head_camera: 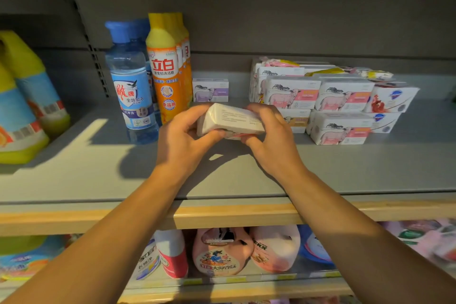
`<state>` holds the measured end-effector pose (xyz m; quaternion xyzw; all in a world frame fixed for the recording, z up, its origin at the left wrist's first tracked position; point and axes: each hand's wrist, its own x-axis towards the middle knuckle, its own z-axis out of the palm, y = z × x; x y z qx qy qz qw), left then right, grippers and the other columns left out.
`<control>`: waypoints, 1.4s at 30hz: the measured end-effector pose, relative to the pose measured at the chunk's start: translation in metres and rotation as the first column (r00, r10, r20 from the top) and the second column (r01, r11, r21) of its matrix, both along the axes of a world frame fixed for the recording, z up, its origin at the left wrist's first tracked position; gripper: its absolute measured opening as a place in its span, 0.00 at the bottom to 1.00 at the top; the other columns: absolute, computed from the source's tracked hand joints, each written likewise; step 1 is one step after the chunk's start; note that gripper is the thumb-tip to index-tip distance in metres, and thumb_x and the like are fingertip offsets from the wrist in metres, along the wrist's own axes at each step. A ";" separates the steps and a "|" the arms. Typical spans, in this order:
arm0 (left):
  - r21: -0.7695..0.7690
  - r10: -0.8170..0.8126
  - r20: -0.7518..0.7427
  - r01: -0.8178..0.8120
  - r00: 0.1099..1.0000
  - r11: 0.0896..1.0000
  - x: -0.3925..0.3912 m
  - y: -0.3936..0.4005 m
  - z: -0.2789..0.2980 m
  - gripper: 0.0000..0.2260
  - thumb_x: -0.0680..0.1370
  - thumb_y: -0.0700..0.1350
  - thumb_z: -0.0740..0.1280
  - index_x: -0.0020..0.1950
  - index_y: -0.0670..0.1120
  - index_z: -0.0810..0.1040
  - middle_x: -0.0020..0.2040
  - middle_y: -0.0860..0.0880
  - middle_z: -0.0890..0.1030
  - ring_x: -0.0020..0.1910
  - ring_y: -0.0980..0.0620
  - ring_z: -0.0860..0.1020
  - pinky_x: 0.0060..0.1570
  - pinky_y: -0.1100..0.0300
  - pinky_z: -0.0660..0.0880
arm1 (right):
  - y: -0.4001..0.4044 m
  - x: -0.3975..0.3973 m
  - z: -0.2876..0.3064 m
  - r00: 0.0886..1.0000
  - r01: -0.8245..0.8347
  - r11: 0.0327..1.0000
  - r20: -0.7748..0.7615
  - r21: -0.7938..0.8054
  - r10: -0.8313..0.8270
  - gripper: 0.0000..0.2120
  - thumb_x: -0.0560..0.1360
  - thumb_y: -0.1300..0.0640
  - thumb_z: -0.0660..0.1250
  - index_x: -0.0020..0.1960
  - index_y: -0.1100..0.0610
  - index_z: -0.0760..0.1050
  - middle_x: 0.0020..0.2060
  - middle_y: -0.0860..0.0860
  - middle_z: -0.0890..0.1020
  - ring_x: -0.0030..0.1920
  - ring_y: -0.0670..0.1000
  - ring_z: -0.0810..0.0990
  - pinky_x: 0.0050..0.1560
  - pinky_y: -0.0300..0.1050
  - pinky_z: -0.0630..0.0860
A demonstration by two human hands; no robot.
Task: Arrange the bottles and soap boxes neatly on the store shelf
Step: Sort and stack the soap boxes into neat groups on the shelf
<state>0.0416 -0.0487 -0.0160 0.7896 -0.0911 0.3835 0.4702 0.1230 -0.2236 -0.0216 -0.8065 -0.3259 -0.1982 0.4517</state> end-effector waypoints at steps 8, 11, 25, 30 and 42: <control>0.084 0.174 -0.244 -0.158 0.954 0.984 0.006 0.006 -0.002 0.15 0.77 0.52 0.69 0.62 0.52 0.80 0.52 0.59 0.82 0.44 0.68 0.79 0.41 0.74 0.76 | -0.001 0.005 0.001 0.997 -0.022 1.000 -0.078 0.013 0.023 0.25 0.70 0.60 0.75 0.65 0.48 0.76 0.59 0.48 0.76 0.56 0.45 0.75 0.54 0.35 0.74; 0.238 0.270 -0.300 -0.202 0.915 0.950 0.007 0.008 -0.006 0.15 0.76 0.54 0.70 0.61 0.51 0.81 0.50 0.56 0.83 0.41 0.68 0.77 0.35 0.76 0.70 | 0.000 0.007 -0.001 0.999 0.010 0.999 -0.037 -0.046 -0.011 0.25 0.69 0.64 0.73 0.64 0.51 0.77 0.60 0.49 0.76 0.56 0.42 0.71 0.59 0.32 0.68; 0.662 0.442 -0.492 -0.007 0.750 0.749 -0.021 0.058 -0.009 0.22 0.77 0.63 0.62 0.68 0.56 0.73 0.68 0.52 0.75 0.66 0.50 0.71 0.62 0.55 0.70 | 0.011 -0.002 0.000 0.975 0.099 0.956 0.221 -0.277 -0.038 0.19 0.73 0.58 0.71 0.63 0.50 0.78 0.59 0.49 0.78 0.61 0.54 0.71 0.61 0.47 0.68; 0.682 0.440 -0.453 -0.016 0.775 0.731 -0.021 0.056 -0.011 0.20 0.78 0.63 0.60 0.66 0.57 0.74 0.67 0.54 0.75 0.65 0.51 0.71 0.53 0.60 0.65 | 0.028 0.011 0.005 0.949 0.171 0.919 0.312 -0.354 -0.057 0.18 0.73 0.60 0.71 0.63 0.54 0.78 0.57 0.54 0.79 0.59 0.59 0.72 0.59 0.51 0.71; 0.635 0.393 -0.390 -0.066 0.833 0.770 -0.019 0.058 -0.013 0.16 0.75 0.59 0.66 0.60 0.55 0.79 0.61 0.55 0.79 0.62 0.51 0.71 0.53 0.63 0.66 | 0.105 0.104 0.011 0.943 0.252 0.843 0.316 -0.475 -0.103 0.20 0.74 0.62 0.67 0.66 0.55 0.73 0.61 0.57 0.75 0.59 0.61 0.70 0.59 0.54 0.71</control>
